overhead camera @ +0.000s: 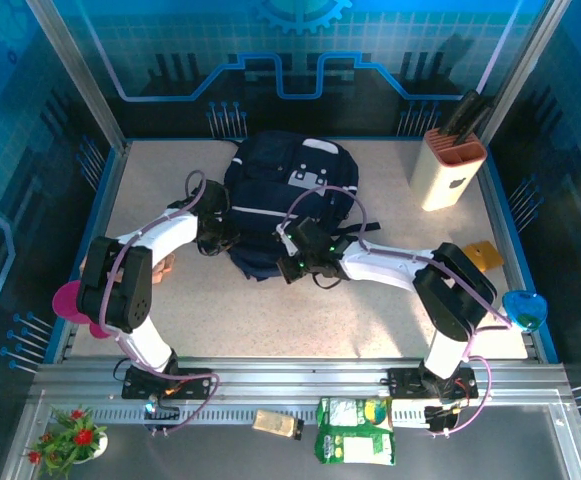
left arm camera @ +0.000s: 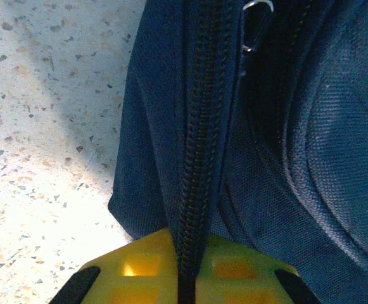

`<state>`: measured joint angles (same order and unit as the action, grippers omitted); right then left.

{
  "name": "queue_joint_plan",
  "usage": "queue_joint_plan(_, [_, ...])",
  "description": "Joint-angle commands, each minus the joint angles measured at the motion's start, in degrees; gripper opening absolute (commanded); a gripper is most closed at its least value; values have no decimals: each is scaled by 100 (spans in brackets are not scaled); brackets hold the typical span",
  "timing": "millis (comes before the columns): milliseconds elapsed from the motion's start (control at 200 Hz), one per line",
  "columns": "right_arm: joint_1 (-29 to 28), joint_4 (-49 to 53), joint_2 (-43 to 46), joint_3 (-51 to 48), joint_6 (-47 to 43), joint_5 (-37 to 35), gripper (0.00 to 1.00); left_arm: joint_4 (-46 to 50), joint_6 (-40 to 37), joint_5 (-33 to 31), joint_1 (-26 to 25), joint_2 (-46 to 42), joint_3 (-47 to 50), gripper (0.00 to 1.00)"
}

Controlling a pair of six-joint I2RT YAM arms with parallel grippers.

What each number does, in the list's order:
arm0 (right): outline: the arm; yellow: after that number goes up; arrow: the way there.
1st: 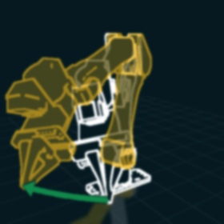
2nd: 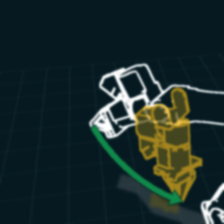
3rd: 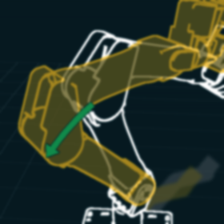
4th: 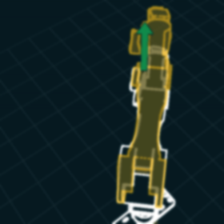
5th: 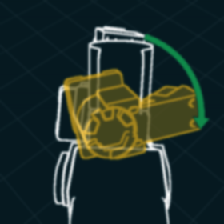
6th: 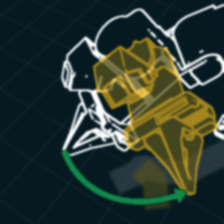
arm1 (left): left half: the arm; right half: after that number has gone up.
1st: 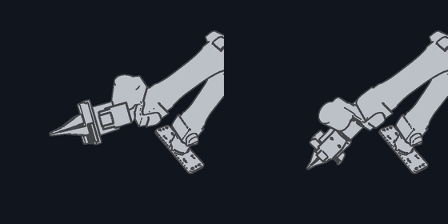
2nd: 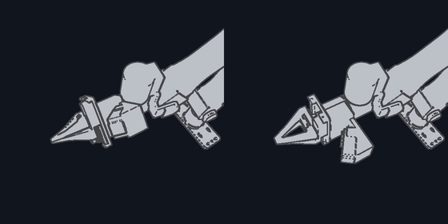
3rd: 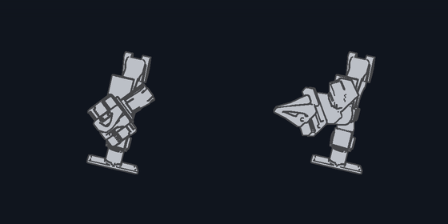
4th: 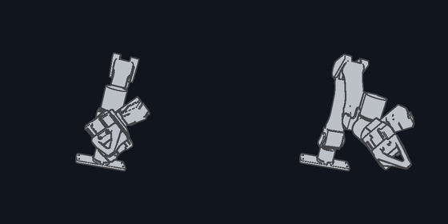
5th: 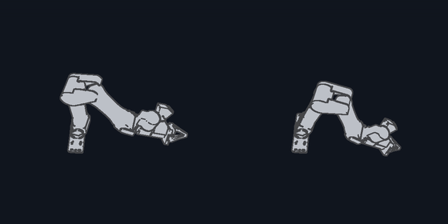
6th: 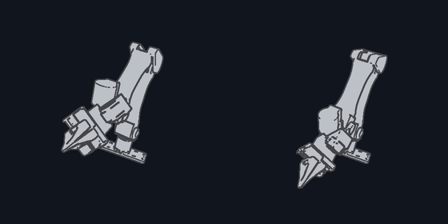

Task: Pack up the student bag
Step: Zip the student bag at the top-center of the table.

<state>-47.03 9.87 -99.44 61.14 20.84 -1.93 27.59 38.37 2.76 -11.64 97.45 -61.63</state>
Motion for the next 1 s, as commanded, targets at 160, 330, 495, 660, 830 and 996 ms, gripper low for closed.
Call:
queue_joint_plan(160, [232, 647, 311, -299, -759, -895, 0, 7, -400, -82, 133, -130, -138, 8])
queue_joint_plan(330, [500, 635, 277, -308, -1110, -1222, 0, 203, -685, 69, 302, -182, -209, 8])
queue_joint_plan(495, [972, 313, 199, -369, -1070, -1398, 0, 332, -895, 240, 472, -260, -209, 7])
queue_joint_plan(660, [1441, 36, 22, -279, -946, -1152, 0, 418, -1085, 423, 584, -373, -223, 7])
queue_joint_plan(830, [1823, -111, -180, -73, -968, -917, 0, 456, -1215, 844, 644, -360, -251, 7])
queue_joint_plan(996, [2305, -209, -364, 173, -951, -587, 2, 506, -1249, 1081, 706, -332, -262, 7])
